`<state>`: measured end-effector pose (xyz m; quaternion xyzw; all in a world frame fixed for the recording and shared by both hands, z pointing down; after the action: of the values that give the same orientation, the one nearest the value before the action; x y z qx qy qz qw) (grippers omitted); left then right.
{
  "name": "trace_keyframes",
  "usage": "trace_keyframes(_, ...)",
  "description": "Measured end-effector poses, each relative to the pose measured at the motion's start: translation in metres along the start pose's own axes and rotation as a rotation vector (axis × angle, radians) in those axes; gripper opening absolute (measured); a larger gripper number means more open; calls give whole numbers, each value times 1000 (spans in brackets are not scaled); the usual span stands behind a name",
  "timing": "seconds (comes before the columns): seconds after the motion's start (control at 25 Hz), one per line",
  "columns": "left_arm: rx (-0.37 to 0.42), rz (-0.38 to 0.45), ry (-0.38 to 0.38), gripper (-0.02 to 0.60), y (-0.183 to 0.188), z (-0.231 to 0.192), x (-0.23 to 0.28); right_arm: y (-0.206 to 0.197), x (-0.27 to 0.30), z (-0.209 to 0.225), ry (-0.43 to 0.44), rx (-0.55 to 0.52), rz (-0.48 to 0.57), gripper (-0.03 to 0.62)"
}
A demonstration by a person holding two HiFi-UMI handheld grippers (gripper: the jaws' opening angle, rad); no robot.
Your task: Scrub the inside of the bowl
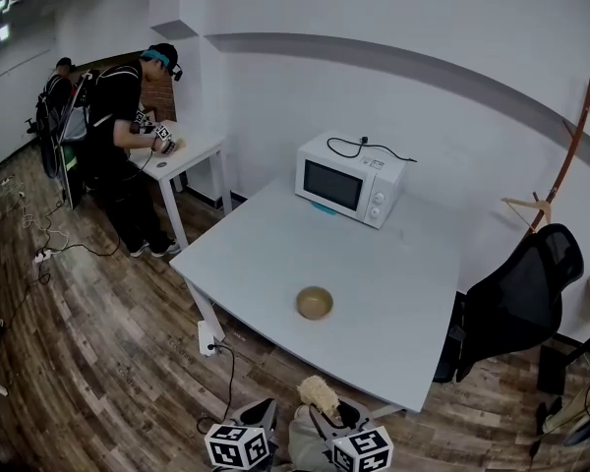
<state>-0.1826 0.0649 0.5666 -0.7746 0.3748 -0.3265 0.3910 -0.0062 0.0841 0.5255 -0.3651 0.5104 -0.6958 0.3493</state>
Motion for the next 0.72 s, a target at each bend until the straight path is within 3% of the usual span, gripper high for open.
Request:
trace_keyframes(0.36, 27, -9, 8, 20, 31, -14, 57, 31, 64, 30, 44, -12, 27, 184)
trace_keyframes(0.72, 36, 0, 37, 20, 63, -27, 125, 54, 115, 88, 39, -18, 45, 184)
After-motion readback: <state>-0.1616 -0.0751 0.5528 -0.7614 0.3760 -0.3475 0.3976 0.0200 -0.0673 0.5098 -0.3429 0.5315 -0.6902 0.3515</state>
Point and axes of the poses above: the fingertips, and each gripper's own axes: x forward along the fingers, z to its right, y out of its top, the point moved 7 cm from there along -x, backward along the fingers, and after that the axes turned 15 degrees about z, right-handed, at the moved point
